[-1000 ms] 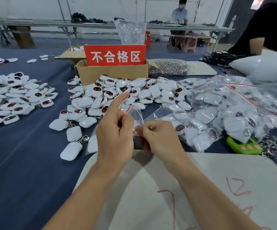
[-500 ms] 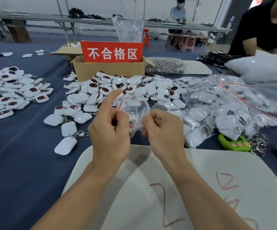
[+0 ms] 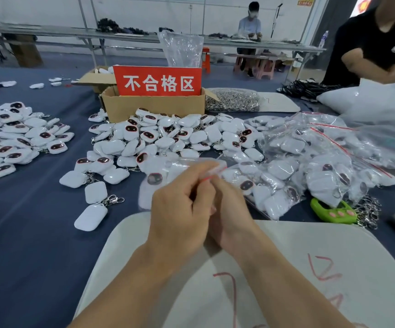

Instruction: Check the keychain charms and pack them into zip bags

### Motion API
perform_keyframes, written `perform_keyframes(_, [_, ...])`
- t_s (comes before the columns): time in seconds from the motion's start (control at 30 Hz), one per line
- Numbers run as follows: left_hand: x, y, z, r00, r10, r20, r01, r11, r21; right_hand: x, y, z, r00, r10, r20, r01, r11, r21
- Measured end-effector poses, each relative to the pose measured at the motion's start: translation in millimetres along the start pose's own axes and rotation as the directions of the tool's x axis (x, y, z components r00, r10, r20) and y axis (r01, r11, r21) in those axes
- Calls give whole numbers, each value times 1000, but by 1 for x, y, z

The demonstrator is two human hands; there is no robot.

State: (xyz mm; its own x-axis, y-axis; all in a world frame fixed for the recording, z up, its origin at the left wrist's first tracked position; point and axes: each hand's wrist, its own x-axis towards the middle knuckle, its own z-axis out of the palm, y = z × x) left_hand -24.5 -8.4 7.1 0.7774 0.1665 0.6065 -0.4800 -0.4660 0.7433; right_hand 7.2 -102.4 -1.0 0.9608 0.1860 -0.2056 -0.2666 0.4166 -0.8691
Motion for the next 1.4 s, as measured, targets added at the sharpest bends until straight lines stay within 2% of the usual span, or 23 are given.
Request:
perform_keyframes(0.1, [0, -6, 3, 997, -60, 55, 49, 982, 182, 2, 8, 11, 991, 122, 62, -126, 990, 70])
perform_keyframes(0.17, [6, -16, 1, 988, -133, 80, 106, 954, 280, 6, 5, 14, 995, 101, 12, -102, 994, 34])
perform_keyframes(0.23, [11, -27, -2, 981, -174, 86, 130, 920, 371, 10, 4, 14, 999, 20, -42, -21, 999, -28])
perform_keyframes(0.3, [13, -34, -2, 974, -199, 111, 134, 895, 425, 12, 3, 9, 993, -109, -38, 97, 966, -238])
perform_keyframes(0.37, [13, -38, 2, 970, -193, 146, 93, 854, 511, 10, -1, 1, 985, -170, 13, 161, 901, -403])
perform_keyframes(0.43, [15, -41, 3, 972, -179, 154, 43, 775, 631, 10, -8, -8, 975, -218, -31, 178, 863, -473])
perform_keyframes(0.53, [21, -46, -3, 961, -255, 110, 83, 644, 760, 11, -18, -21, 926, -343, -155, 211, 814, -541])
perform_keyframes(0.63, [25, -50, -12, 952, -302, 54, 140, 585, 799, 18, -26, -28, 884, -451, -125, 227, 647, -728])
perform_keyframes(0.77, [24, -52, -9, 974, -216, 63, 97, 654, 750, 54, -39, -27, 879, -475, -45, 149, 361, -920])
perform_keyframes(0.87, [24, -55, -3, 971, -212, 115, 61, 676, 734, 92, -52, -24, 859, -511, 30, 154, 202, -967])
perform_keyframes(0.97, [24, -60, -1, 973, -201, 116, 52, 675, 736, 130, -65, -28, 890, -455, -3, 35, 76, -996])
perform_keyframes(1.07, [24, -64, 1, 981, -166, 96, 45, 687, 725, 147, -68, -32, 937, -349, 31, -46, -210, -977])
perform_keyframes(1.1, [23, -65, 1, 983, -159, 92, 45, 692, 721, 148, -68, -32, 941, -333, 60, -39, -283, -958])
perform_keyframes(1.17, [23, -67, 1, 986, -143, 80, 44, 702, 711, 146, -67, -34, 932, -346, 110, -24, -361, -932])
perform_keyframes(1.23, [22, -68, 2, 988, -135, 69, 48, 711, 702, 138, -67, -34, 901, -406, 155, -9, -373, -928])
perform_keyframes(1.27, [21, -68, 2, 989, -135, 67, 50, 715, 698, 131, -66, -34, 879, -448, 164, 1, -342, -940])
perform_keyframes(1.4, [22, -61, 1, 988, -151, 42, 88, 755, 650, 85, -56, -31, 742, -655, 144, 103, -101, -989])
